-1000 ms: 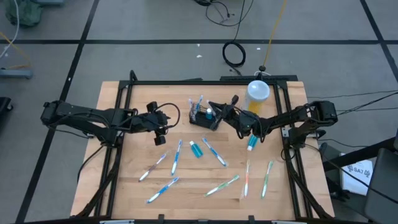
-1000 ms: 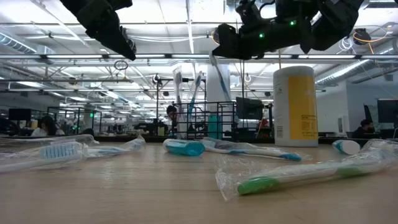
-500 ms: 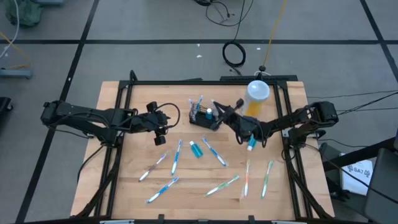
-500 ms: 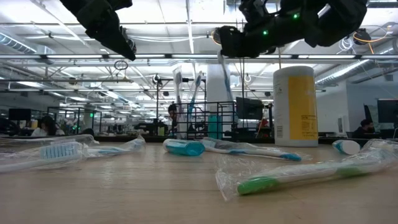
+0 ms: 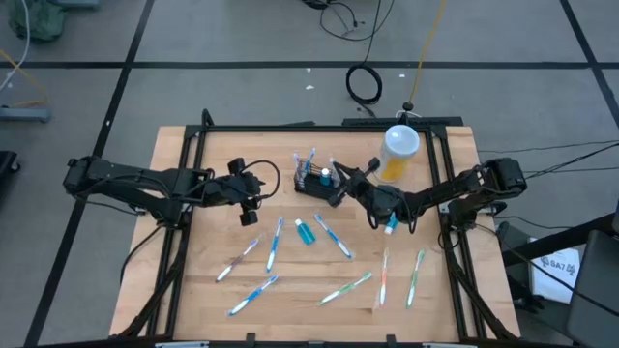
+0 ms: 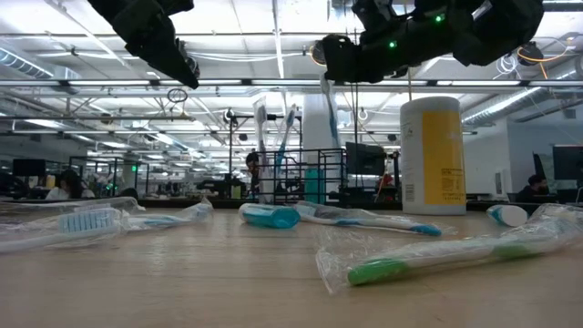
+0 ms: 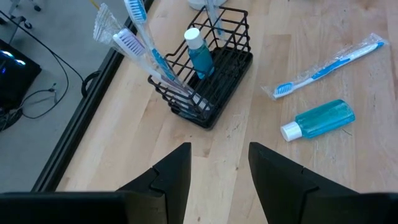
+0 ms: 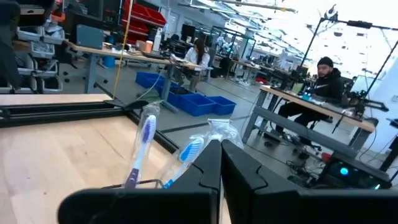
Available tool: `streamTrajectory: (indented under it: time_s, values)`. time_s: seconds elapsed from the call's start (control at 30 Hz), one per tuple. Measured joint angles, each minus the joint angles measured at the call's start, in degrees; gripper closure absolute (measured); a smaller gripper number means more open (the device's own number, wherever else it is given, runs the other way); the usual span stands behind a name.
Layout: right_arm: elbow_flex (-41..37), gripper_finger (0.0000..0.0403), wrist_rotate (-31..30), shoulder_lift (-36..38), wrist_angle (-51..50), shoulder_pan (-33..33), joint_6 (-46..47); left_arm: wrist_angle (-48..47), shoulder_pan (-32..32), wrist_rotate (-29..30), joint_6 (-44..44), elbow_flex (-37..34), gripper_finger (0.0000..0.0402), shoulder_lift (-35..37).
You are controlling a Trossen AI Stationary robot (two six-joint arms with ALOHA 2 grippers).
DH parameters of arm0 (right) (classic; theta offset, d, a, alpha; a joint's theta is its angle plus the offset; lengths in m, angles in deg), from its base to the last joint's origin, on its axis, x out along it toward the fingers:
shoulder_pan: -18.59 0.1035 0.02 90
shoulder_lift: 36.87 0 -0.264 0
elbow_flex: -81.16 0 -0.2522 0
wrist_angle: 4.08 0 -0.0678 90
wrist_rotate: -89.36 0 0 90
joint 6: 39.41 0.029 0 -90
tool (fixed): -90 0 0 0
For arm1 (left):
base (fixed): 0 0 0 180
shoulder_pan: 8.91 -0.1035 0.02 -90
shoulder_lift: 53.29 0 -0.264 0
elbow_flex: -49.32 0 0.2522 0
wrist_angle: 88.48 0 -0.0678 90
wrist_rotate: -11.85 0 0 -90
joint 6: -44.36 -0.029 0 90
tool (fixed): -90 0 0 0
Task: Pick & Place toothbrushing station
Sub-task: Adjust the blue toothbrush in the black wire organizer
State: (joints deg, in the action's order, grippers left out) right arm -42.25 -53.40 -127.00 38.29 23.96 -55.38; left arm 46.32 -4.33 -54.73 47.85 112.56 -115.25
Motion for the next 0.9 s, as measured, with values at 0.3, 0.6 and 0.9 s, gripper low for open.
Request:
streamTrajectory:
  time_s: [0.3, 0.6, 0.9]
  values:
    - [0.0, 0.0403, 0.1, 0.0, -9.7, 0.3, 9.8, 0.0, 0.0, 0.0, 0.0, 0.0, 0.0234, 0.0]
    - [0.0, 0.0403, 0.1, 0.0, -11.1, 0.4, 10.8, 0.0, 0.0, -1.0, 0.0, 0.0, 0.0234, 0.0]
    - [0.0, 0.0361, 0.3, 0.0, -13.1, 0.4, 10.7, 0.0, 0.0, -1.1, 0.0, 0.0, 0.0234, 0.0]
